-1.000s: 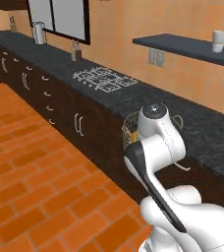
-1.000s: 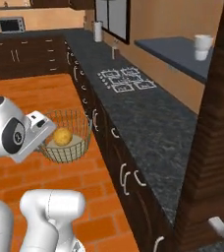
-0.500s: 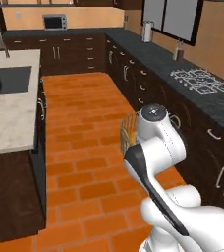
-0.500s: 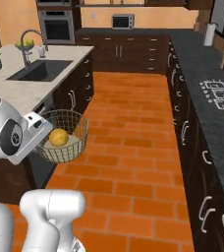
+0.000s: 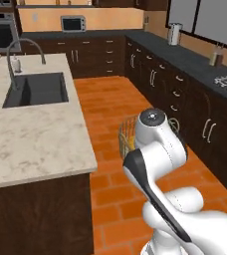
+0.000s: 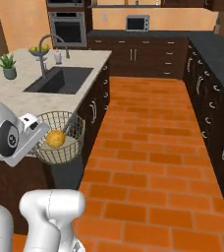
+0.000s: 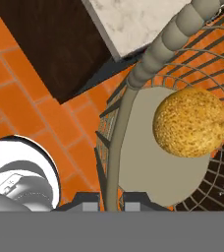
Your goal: Open the cabinet, pick up the bread from the cabinet and place it in the basket. Then move the basket to the dining counter.
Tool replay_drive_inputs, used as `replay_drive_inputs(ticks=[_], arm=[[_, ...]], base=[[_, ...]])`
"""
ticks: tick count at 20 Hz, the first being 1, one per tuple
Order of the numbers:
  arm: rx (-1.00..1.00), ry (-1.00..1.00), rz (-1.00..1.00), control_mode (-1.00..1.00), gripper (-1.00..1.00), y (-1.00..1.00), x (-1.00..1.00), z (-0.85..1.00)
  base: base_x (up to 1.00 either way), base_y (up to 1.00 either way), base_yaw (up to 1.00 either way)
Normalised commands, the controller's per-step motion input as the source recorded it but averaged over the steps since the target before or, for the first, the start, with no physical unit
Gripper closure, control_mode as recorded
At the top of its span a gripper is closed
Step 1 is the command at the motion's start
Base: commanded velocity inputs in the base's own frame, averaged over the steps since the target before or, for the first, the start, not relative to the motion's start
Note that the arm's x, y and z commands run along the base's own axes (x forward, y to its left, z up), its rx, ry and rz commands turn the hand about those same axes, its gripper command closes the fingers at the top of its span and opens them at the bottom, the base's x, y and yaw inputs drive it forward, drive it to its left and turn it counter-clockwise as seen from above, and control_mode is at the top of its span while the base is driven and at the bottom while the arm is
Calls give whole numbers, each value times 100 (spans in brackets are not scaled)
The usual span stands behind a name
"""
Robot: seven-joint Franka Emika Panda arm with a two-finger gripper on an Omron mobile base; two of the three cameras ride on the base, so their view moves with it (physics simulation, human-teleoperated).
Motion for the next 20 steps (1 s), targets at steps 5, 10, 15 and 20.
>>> replay_drive_inputs(ticks=[5, 10, 15, 20], arm=[[0, 0, 0, 100, 100, 0, 0, 0], [0, 0, 0, 100, 100, 0, 0, 0], [0, 0, 0, 100, 100, 0, 0, 0], [0, 0, 0, 100, 100, 0, 0, 0]], base=[[-36, 100, 0], [-65, 100, 0], [-33, 100, 0], [13, 100, 0]])
